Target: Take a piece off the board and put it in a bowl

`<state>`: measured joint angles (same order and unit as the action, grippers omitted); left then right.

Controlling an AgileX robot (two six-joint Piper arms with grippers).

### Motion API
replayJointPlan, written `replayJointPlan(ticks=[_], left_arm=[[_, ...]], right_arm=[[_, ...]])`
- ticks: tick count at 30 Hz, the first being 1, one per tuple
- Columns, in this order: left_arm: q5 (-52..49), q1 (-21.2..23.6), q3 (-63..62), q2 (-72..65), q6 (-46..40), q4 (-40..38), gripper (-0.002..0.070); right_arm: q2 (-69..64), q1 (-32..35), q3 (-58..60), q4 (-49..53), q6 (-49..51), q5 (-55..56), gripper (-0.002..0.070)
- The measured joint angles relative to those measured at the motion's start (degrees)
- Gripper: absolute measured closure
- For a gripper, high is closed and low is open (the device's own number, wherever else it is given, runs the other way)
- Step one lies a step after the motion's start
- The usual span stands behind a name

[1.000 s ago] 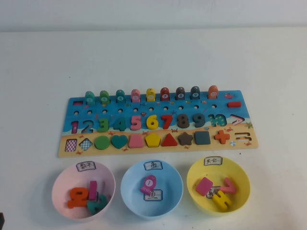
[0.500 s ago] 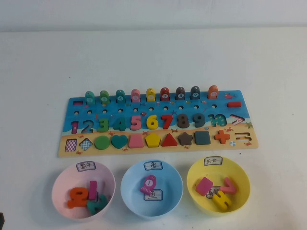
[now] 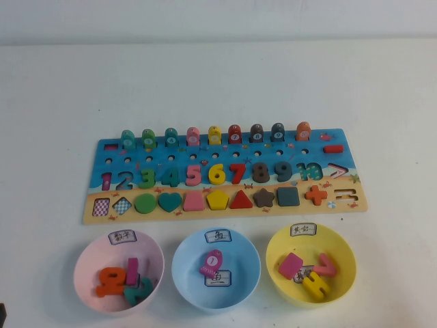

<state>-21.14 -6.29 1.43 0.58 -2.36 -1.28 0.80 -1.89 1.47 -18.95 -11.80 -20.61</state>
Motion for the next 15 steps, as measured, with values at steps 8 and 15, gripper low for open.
replayJointPlan(ticks=[8,15], left_arm=[[0.00,0.00,0.00,0.00,0.00,0.00,0.0679],[0.00,0.00,0.00,0.00,0.00,0.00,0.0679]], right_arm=[[0.00,0.00,0.00,-18.68,0.00,5.77,0.0694],[0.00,0.00,0.00,-33.87,-0.27,9.42,0.0694]])
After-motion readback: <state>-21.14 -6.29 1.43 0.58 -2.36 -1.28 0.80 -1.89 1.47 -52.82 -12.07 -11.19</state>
